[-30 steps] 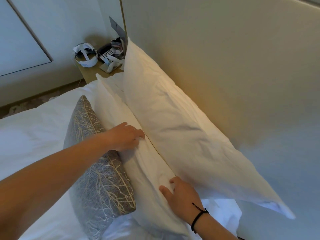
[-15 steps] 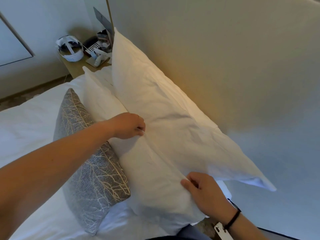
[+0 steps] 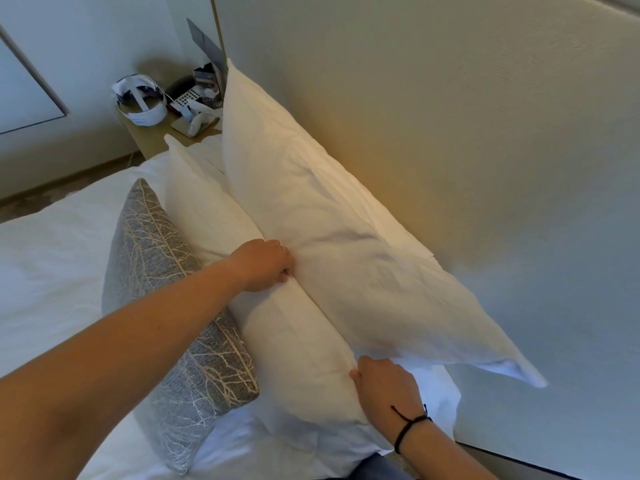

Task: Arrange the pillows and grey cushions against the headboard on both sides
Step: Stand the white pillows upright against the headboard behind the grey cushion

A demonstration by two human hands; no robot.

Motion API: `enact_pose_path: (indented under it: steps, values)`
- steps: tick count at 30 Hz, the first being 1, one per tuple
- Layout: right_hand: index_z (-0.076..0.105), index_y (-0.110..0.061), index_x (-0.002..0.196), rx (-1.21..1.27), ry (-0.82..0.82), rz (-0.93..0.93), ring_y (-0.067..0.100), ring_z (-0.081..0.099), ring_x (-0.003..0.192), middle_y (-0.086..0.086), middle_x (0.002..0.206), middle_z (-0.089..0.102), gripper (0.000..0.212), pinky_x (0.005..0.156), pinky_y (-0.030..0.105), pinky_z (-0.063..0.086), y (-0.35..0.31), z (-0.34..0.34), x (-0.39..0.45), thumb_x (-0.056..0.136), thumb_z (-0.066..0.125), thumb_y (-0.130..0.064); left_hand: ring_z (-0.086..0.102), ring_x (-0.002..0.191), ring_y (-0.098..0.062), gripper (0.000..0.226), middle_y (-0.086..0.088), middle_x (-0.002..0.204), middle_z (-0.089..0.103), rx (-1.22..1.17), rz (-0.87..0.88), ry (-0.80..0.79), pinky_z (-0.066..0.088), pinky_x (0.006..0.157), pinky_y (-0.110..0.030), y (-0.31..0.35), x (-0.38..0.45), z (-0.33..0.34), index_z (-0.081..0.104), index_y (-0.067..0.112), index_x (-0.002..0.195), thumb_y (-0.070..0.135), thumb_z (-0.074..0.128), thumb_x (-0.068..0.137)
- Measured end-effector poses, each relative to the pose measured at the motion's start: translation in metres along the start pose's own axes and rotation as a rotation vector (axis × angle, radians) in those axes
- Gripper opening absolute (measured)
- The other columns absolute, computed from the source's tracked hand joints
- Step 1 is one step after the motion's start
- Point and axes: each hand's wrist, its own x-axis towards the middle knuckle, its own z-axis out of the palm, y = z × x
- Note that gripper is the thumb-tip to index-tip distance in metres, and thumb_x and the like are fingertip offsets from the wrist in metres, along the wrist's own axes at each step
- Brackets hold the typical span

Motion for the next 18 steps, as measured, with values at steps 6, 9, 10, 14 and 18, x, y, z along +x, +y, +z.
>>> enact_pose_path:
  steps: [6, 9, 10, 14, 18]
  values:
    - [0.054, -0.022, 0.080, -0.029, 0.170, -0.120, 0.017, 0.056, 0.059, -0.005, 0.075, 0.058, 0.019, 0.050, 0.026, 0.032, -0.018, -0.023, -0.002, 0.079, 0.073, -0.020, 0.051, 0.108, -0.021, 0.027, 0.003, 0.111, 0.060, 0.009, -0.004, -0.019, 0.048, 0.085, -0.039, -0.034, -0.010, -0.007, 0.062, 0.029, 0.116, 0.032, 0.040, 0.099]
    - [0.058, -0.022, 0.072, 0.003, 0.202, -0.270, 0.015, 0.049, 0.054, -0.005, 0.069, 0.054, 0.029, 0.047, 0.024, 0.030, -0.041, -0.033, 0.010, 0.061, 0.079, -0.005, 0.053, 0.105, -0.022, 0.024, 0.003, 0.107, 0.060, 0.048, -0.016, 0.022, 0.047, 0.079, -0.036, -0.046, -0.010, -0.007, 0.062, 0.029, 0.111, 0.031, 0.042, 0.098]
    - [0.058, -0.021, 0.076, 0.014, 0.193, -0.318, 0.016, 0.049, 0.059, -0.004, 0.075, 0.054, 0.024, 0.051, 0.026, 0.030, -0.049, -0.036, 0.020, 0.067, 0.073, -0.005, 0.053, 0.105, -0.022, 0.022, 0.003, 0.106, 0.060, 0.062, -0.021, 0.030, 0.045, 0.078, -0.035, -0.048, -0.009, -0.007, 0.061, 0.029, 0.110, 0.030, 0.043, 0.098]
    - [0.053, -0.015, 0.104, 0.090, 0.162, -0.417, 0.025, 0.046, 0.086, 0.004, 0.105, 0.050, 0.019, 0.067, 0.031, 0.028, -0.079, -0.040, 0.077, 0.092, 0.040, -0.008, 0.053, 0.106, -0.020, 0.022, 0.005, 0.108, 0.061, 0.106, -0.022, 0.070, 0.035, 0.074, -0.032, -0.057, -0.006, -0.002, 0.061, 0.033, 0.113, 0.026, 0.047, 0.096]
    - [0.053, -0.013, 0.110, 0.196, 0.118, -0.414, 0.031, 0.048, 0.094, 0.009, 0.111, 0.049, 0.025, 0.073, 0.038, 0.040, -0.117, -0.046, 0.130, 0.089, 0.043, -0.006, 0.054, 0.104, -0.020, 0.026, 0.004, 0.109, 0.062, 0.059, -0.023, 0.121, 0.039, 0.077, -0.032, -0.069, -0.002, -0.002, 0.063, 0.032, 0.114, 0.020, 0.052, 0.093]
